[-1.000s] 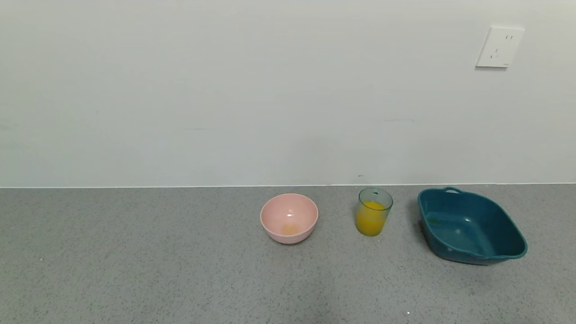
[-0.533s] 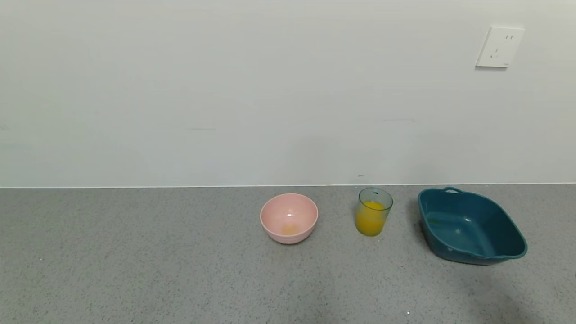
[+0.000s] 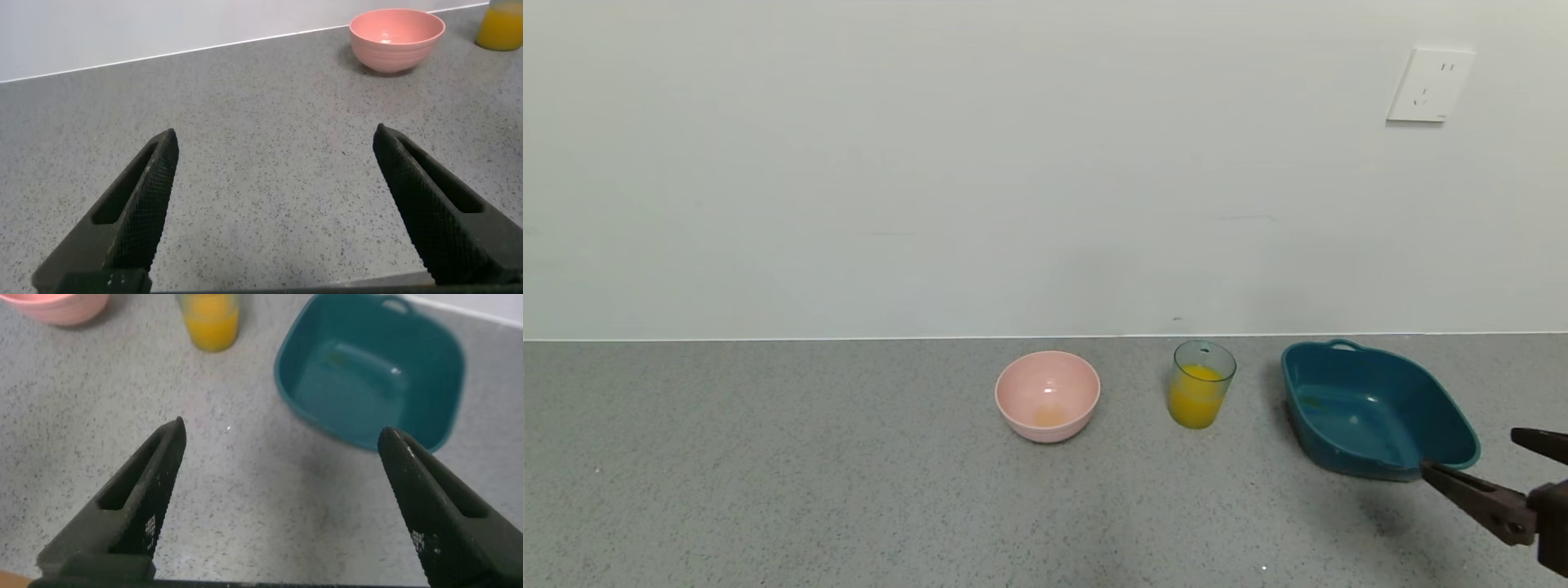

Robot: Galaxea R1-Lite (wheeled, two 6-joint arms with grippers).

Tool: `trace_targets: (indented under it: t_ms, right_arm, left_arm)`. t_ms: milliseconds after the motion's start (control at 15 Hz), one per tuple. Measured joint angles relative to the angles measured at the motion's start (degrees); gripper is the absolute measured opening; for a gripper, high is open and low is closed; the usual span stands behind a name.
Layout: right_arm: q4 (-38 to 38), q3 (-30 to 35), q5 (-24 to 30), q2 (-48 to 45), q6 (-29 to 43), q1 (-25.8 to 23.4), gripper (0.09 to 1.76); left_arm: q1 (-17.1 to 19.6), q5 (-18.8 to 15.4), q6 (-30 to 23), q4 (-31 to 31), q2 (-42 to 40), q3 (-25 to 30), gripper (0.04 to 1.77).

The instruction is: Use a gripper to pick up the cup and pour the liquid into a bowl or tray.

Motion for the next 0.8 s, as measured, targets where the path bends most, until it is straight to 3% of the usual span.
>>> trace_targets:
  t_ms: [400, 800]
  right_arm:
    - [-9.9, -0.5, -13.2, 13.7, 8.9, 15.3, 1.71]
    - [-22.7, -1.6, -18.2, 28.5, 12.4, 21.0, 1.71]
  left_arm:
    - [0.0, 0.0, 0.0, 0.0, 0.0, 0.0, 1.72]
    - [0.0, 0.0, 0.0, 0.0, 0.0, 0.0, 1.72]
